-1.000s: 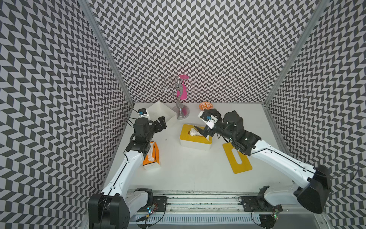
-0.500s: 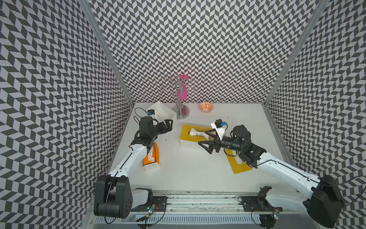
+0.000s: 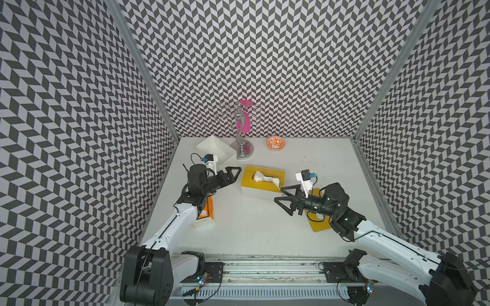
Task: Put the tissue paper into the tissue box
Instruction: Move the tissue box to the center of the board.
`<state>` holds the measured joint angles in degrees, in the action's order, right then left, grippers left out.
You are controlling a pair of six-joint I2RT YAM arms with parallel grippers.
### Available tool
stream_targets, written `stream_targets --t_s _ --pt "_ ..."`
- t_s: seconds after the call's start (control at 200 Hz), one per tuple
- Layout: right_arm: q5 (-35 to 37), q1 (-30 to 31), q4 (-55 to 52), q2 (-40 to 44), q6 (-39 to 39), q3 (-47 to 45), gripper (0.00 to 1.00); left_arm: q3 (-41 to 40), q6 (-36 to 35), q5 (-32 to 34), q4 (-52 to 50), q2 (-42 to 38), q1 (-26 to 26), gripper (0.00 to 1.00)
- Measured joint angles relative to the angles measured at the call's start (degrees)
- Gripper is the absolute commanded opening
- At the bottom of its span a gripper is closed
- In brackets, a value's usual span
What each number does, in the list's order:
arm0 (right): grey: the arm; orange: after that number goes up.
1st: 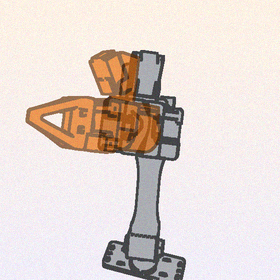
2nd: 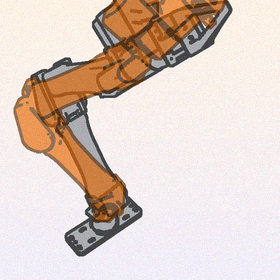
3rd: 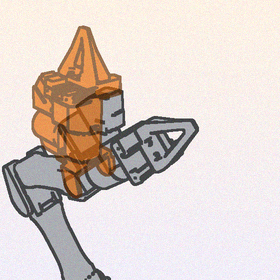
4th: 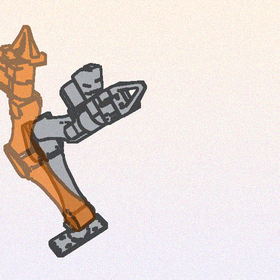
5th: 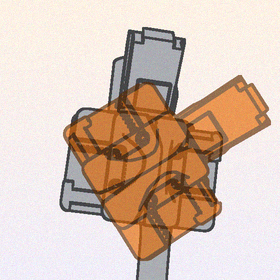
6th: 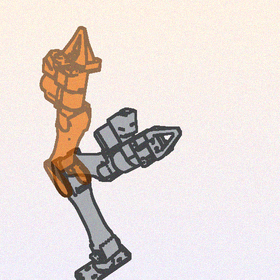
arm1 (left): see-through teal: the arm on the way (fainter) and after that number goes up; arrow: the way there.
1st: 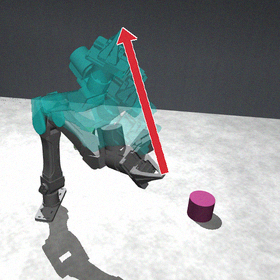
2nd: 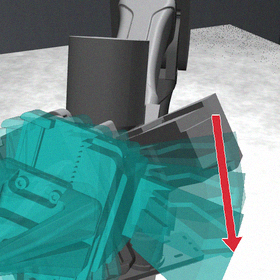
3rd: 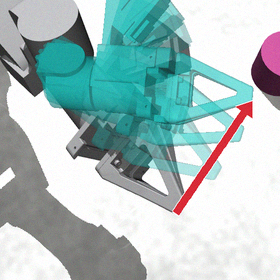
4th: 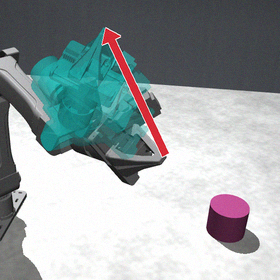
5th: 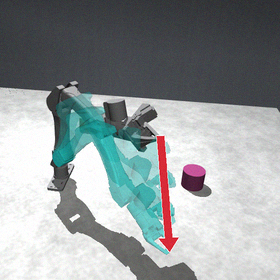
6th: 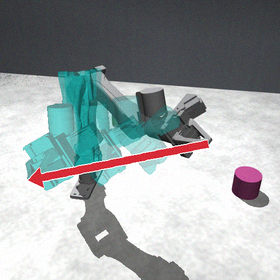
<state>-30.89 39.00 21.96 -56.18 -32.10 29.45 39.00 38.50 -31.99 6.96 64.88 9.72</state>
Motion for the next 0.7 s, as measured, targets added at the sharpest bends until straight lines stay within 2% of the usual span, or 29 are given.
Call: stream_targets --t_s 0.105,0.2,0.406,0.701 --pt "0.9 1.14 1.36 -1.27 -1.62 -0.28 1.0 0.09 -0.44 -0.72 0.13 -1.84 1.86 1.0" --pt "2.05 3.63 2.78 -5.42 -2.69 1.99 0.99 0.13 -1.38 -0.52 -1.14 -2.38 1.05 1.0" --pt "7.63 8.55 4.17 -19.71 -4.26 11.65 1.0 3.13 -5.66 1.73 -6.62 -4.09 -2.45 1.0" --pt "16.09 8.66 1.92 -38.82 -4.28 25.97 1.0 4.72 -13.03 9.66 -10.29 -9.64 -3.39 1.0"
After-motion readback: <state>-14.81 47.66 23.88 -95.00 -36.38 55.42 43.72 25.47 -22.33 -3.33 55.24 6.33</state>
